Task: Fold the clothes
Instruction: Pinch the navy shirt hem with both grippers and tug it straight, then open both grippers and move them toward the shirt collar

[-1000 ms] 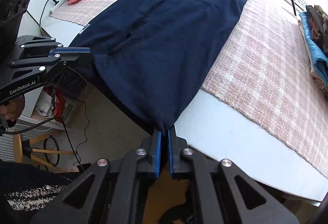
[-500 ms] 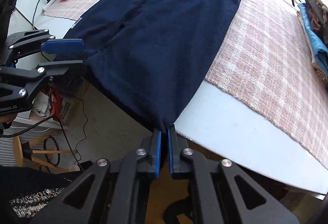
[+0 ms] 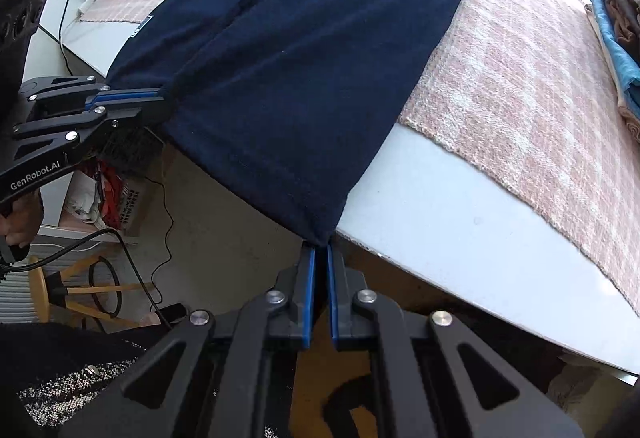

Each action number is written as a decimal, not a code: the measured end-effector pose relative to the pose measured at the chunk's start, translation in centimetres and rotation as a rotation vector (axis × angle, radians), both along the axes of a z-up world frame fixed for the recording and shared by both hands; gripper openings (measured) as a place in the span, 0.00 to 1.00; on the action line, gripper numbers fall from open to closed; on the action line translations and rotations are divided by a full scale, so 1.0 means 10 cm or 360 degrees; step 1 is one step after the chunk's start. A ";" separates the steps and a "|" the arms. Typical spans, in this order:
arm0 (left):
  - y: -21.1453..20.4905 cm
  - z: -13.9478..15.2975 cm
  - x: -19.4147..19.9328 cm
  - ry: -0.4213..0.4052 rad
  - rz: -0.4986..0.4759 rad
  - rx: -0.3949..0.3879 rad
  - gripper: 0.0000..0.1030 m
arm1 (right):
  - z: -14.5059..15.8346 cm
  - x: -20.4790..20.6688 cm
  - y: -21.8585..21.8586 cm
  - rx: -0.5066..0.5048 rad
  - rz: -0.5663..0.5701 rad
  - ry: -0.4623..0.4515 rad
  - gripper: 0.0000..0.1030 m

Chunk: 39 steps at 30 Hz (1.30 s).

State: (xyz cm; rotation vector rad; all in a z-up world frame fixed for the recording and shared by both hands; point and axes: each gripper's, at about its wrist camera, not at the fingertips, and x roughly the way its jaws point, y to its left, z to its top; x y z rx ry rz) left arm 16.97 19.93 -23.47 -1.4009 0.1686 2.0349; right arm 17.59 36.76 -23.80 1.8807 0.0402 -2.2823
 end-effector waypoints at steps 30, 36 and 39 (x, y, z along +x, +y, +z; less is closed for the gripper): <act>1.51 0.27 -3.91 -0.0060 -0.0113 -0.0095 0.33 | 0.45 -3.78 2.18 -0.0125 -0.0569 0.0276 0.23; 1.71 0.07 -4.21 -0.0180 -0.0182 -0.0013 0.33 | 0.08 -4.14 2.31 -0.0222 -0.0612 0.0220 0.23; 1.80 -0.01 -4.25 -0.0184 -0.0225 -0.0029 0.33 | 0.00 -4.27 2.34 -0.0275 -0.0616 0.0203 0.23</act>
